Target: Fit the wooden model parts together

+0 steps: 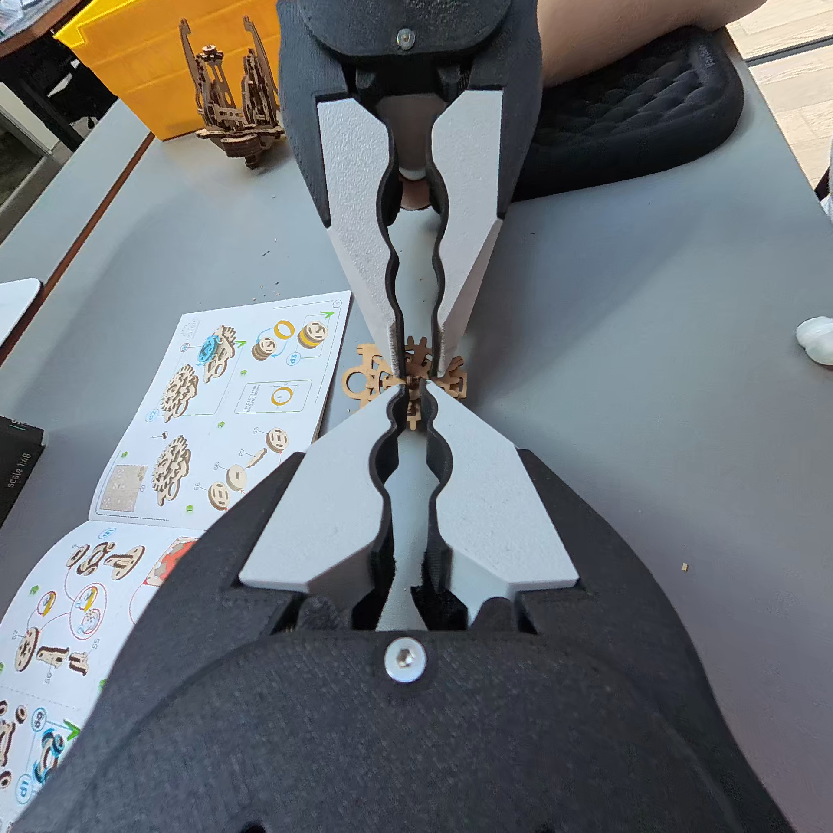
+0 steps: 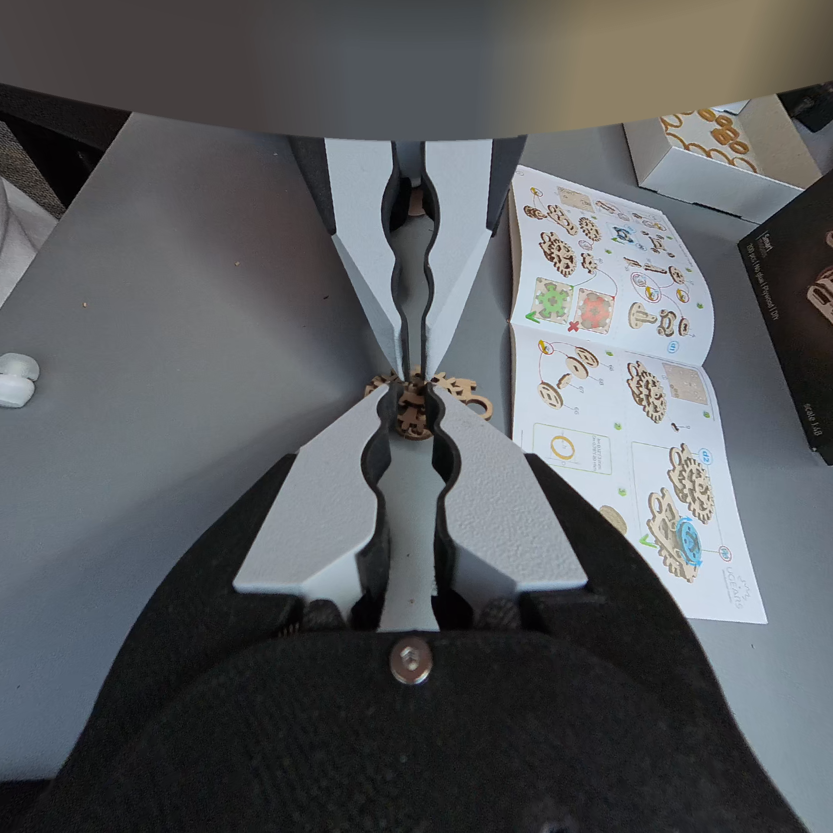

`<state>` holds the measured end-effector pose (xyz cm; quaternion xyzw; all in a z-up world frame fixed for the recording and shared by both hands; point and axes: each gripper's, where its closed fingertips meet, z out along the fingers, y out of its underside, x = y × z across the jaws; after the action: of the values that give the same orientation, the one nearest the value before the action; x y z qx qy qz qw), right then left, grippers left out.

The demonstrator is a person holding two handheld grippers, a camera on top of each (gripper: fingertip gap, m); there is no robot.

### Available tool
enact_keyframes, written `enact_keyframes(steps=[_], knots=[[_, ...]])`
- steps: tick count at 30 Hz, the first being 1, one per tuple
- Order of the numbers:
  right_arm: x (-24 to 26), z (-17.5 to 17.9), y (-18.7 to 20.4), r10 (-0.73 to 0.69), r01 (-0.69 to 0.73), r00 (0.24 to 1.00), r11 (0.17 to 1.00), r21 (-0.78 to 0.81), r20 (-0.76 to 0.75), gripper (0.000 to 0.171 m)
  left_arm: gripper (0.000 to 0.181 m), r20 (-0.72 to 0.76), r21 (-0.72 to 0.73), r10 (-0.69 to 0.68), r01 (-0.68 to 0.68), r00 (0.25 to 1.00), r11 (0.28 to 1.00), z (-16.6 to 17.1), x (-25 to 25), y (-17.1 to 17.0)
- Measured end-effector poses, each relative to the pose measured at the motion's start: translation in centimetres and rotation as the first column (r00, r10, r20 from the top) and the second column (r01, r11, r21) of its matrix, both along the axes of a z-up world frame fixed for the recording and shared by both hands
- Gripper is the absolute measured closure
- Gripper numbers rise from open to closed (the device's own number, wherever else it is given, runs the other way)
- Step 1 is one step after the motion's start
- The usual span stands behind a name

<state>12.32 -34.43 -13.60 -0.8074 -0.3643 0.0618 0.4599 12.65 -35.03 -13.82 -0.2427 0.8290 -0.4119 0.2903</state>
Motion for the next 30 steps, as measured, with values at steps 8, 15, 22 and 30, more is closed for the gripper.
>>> enact_keyframes(steps=[8,15,22,30], knots=[[0.27,0.01,0.14,-0.028,0.026,0.999,0.999,-0.028,-0.044,0.162,0.179,-0.004,0.001,0.006,-0.006,1.0,1.0,-0.06,0.08,0.05],[0.21,0.03,0.1,-0.027,0.023,0.996,0.999,-0.047,-0.088,0.163,0.175,-0.004,0.001,0.008,-0.008,1.0,1.0,-0.06,0.14,0.06],[0.38,0.03,0.23,-0.042,0.036,0.994,0.998,-0.054,-0.103,0.165,0.179,-0.016,-0.008,0.007,-0.007,1.0,1.0,-0.06,0.17,0.08],[0.4,0.01,0.28,-0.024,0.023,0.998,1.0,-0.019,-0.051,0.165,0.177,-0.024,-0.016,0.014,-0.014,1.0,1.0,-0.04,0.21,0.02]])
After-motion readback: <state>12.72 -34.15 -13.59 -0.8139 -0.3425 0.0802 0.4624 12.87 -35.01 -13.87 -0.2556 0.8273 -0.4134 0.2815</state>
